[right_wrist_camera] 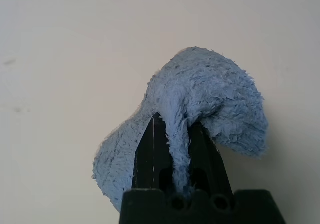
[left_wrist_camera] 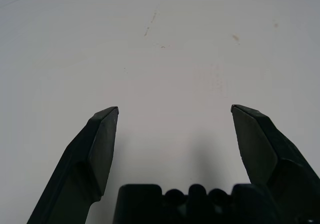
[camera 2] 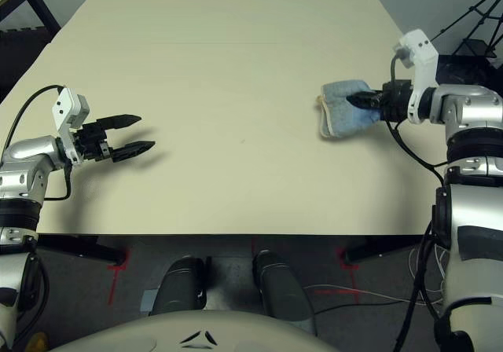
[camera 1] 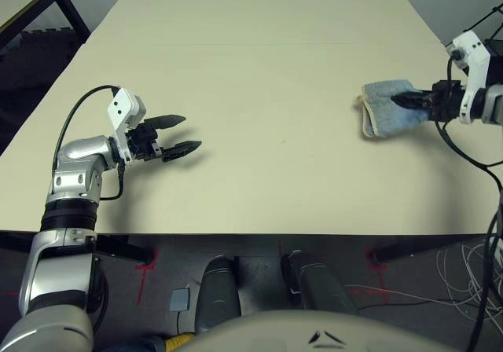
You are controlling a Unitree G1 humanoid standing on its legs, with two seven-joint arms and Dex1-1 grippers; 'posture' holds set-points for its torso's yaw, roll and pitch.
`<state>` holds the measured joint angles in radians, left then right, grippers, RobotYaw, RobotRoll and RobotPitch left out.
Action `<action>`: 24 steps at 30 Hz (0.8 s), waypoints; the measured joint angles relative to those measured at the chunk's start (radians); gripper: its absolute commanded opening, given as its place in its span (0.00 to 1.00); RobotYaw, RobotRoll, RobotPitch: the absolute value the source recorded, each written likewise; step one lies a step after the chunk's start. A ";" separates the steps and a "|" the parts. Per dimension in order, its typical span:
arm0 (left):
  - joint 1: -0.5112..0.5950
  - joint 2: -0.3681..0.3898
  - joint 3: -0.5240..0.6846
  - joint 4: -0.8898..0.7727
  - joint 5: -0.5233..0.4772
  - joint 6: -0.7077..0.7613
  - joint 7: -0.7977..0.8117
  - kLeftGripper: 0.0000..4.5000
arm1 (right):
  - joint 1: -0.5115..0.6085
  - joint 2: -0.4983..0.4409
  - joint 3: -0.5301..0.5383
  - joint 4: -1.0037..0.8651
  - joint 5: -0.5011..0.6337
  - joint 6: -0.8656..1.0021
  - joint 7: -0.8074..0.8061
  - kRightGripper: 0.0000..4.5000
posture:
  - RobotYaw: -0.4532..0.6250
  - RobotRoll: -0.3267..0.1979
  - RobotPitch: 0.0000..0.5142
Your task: Wipe the water off the table with a rag.
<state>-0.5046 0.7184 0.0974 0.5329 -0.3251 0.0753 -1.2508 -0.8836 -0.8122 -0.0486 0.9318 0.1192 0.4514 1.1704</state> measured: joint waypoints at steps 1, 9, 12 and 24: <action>0.000 0.000 0.000 0.001 0.000 0.000 -0.001 1.00 | 0.008 0.000 0.000 0.005 -0.005 -0.014 -0.009 0.08 | 0.26 0.62 0.14; -0.007 0.000 0.000 0.002 0.004 0.000 -0.002 1.00 | 0.058 0.042 -0.002 0.076 -0.053 -0.123 -0.169 0.74 | 0.27 0.62 0.12; -0.008 0.000 0.000 0.002 0.006 0.000 -0.003 1.00 | 0.058 0.033 -0.005 0.092 -0.069 -0.172 -0.245 0.99 | 0.26 0.62 0.12; -0.031 -0.011 0.010 0.018 0.010 -0.026 0.030 1.00 | 0.032 -0.034 -0.096 0.118 -0.050 -0.267 -0.381 1.00 | 0.27 0.62 0.11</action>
<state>-0.5357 0.7078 0.1078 0.5504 -0.3146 0.0497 -1.2206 -0.8515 -0.8461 -0.1442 1.0503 0.0693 0.1844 0.7892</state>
